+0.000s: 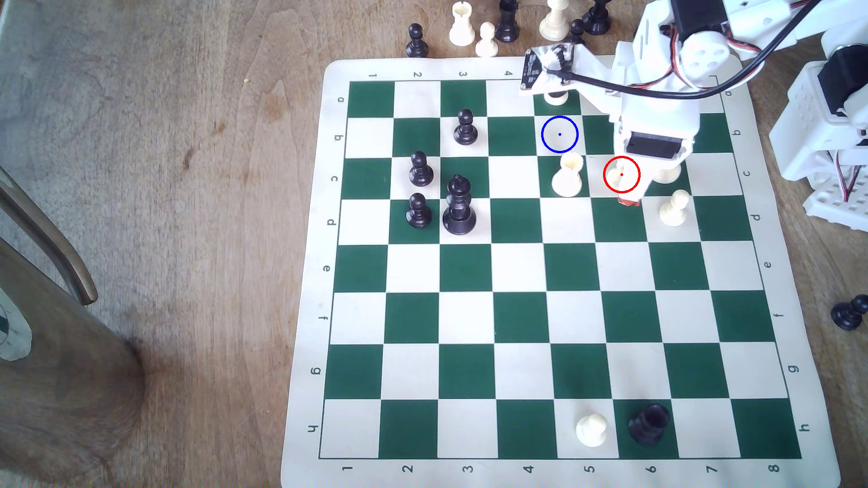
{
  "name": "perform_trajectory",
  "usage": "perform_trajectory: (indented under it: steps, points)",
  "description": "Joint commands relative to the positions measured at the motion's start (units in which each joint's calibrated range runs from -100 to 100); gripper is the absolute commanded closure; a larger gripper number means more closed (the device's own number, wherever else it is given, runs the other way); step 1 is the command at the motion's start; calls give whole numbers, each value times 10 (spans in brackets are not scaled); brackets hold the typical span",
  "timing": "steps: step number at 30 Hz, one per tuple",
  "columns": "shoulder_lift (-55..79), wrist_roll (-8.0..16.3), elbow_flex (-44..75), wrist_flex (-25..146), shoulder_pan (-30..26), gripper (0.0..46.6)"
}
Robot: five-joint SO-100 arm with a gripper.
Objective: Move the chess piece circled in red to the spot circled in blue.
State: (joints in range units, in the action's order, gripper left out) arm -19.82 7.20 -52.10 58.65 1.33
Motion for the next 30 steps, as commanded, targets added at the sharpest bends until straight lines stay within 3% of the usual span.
perform_trajectory:
  steps: [1, 7, 18, 30]
  points:
    - [-4, 3, 2, -8, -2, 301]
    - [-4, 3, 2, -17, 0, 305]
    - [7, 3, 2, -17, -3, 373]
    - [6, 3, 2, -25, -3, 384]
